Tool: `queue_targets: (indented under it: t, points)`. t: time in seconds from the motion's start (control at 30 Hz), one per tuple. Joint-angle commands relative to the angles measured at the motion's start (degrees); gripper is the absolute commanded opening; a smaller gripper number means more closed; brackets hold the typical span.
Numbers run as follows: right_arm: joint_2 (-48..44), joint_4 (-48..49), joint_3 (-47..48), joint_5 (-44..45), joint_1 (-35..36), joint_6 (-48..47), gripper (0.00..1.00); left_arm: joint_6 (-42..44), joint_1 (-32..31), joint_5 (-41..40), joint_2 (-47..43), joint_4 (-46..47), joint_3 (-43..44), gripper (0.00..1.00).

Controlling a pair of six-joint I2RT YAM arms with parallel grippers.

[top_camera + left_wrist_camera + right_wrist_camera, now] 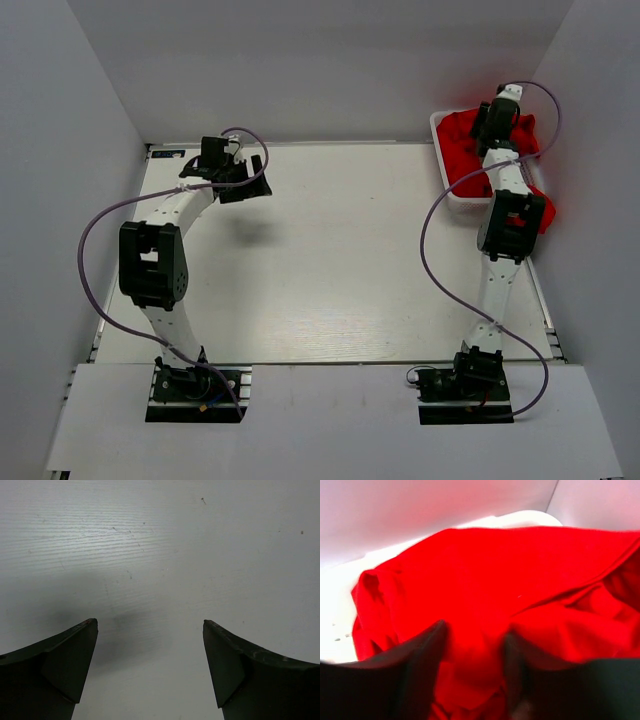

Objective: Fold and stack the t-shirts
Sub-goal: Grab crumpled tshirt from bin with the right arm

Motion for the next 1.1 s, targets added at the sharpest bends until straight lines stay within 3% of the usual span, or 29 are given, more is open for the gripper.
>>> queue_targets:
  t: [0.0, 0.07, 0.1, 0.27, 0.53, 0.73, 1.07]
  points:
    - [0.30, 6.75, 1.93, -1.00, -1.07, 2.13, 0.40, -0.09, -0.12, 1.41, -0.83, -1.11, 2.54, 0.95]
    - [-0.92, 7.89, 0.89, -1.97, -1.59, 3.98, 0.23, 0.43, -0.12, 0.88, -1.35, -1.64, 2.54, 0.90]
    - [-1.45, 8.85, -0.78, -2.06, -1.68, 4.59, 0.00, 0.43, -0.12, 0.88, -1.36, -1.64, 2.54, 0.88]
    - [-10.65, 12.72, -8.43, -6.54, -1.95, 6.01, 0.00, 0.96, -0.12, -0.78, -5.04, -2.17, 0.08, 0.67]
    - [-33.35, 15.46, -30.64, -5.58, -1.68, 2.85, 0.00, 1.49, -0.12, -3.16, -13.66, -1.11, -5.89, 0.64]
    - [-46.27, 11.24, -39.80, -5.75, -1.68, 0.47, 0.00, 2.02, -0.12, -3.69, -18.49, 0.03, -8.80, 0.64]
    - [-52.35, 5.18, -30.35, -9.34, -1.42, -2.08, 0.00, 1.49, -0.12, -3.69, -21.40, 0.56, -9.94, 0.60]
